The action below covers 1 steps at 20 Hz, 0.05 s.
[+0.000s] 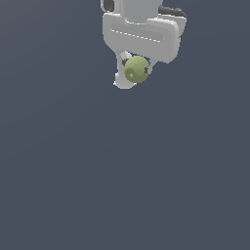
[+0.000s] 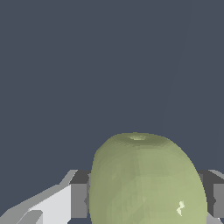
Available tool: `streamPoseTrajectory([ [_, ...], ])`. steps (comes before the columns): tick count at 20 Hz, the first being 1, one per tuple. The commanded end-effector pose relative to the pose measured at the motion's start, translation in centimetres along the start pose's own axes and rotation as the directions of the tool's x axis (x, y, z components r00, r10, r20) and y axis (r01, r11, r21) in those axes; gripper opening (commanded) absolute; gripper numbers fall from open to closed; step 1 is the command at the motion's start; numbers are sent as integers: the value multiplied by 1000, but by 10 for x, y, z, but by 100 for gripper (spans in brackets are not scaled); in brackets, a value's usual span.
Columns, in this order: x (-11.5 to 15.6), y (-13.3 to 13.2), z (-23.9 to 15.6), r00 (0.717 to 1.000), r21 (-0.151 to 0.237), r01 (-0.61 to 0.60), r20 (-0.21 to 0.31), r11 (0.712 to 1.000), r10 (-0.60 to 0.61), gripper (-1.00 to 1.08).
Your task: Pick up the object and move it to a goal position.
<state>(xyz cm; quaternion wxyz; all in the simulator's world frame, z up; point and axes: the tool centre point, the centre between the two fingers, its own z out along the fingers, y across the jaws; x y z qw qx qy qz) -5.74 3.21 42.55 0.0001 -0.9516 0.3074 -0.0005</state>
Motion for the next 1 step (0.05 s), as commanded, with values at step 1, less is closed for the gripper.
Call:
streamPoseTrajectory([
  [1,0,0,-2,1000,-1,0,1,1000,0,-100],
])
